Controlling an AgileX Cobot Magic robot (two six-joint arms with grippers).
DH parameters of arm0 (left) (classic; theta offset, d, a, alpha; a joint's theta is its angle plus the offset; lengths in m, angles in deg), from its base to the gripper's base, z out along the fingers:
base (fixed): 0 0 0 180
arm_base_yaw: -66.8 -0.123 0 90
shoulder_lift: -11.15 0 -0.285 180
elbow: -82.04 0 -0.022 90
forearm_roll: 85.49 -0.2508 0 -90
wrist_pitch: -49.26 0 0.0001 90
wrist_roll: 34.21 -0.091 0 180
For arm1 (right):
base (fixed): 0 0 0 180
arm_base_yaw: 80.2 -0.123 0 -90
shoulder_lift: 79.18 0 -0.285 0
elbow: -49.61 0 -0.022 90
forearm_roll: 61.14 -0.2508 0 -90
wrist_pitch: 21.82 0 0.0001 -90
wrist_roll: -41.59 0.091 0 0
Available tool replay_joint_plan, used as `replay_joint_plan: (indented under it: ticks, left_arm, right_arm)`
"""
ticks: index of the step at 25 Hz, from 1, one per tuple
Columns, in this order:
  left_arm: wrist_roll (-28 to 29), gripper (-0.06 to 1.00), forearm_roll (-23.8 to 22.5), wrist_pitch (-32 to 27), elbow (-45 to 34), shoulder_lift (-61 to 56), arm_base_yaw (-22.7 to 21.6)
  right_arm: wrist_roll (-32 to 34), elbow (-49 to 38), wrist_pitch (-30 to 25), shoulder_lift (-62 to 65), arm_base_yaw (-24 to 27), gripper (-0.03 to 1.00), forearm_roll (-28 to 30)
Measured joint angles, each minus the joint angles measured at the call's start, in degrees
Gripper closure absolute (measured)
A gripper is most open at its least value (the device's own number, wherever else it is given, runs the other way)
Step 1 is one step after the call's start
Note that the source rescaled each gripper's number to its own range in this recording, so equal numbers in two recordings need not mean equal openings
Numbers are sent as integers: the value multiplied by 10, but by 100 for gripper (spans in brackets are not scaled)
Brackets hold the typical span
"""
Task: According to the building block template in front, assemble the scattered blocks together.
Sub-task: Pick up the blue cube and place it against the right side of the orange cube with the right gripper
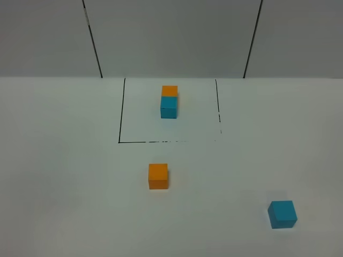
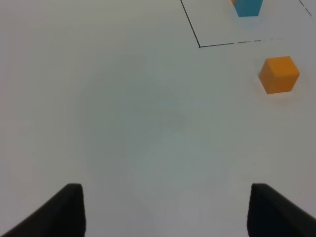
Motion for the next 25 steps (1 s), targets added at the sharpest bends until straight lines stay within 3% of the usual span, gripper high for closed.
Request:
replay_joint_plan:
  ticks: [5,13,18,25]
  left_arm:
    - [0,46,0,0,0,0,0]
    - [0,46,0,0,0,0,0]
    - [0,46,0,0,0,0,0]
    - [0,46,0,0,0,0,0]
  right_arm:
    - [-52,37,36,-195,0,-3,-51]
    - [-89,75,138,-490,-19,-3,-105]
    - [-70,78,224,-606,-75,-3,-107]
    - [-25,119,267,-715,-139,-3,-96]
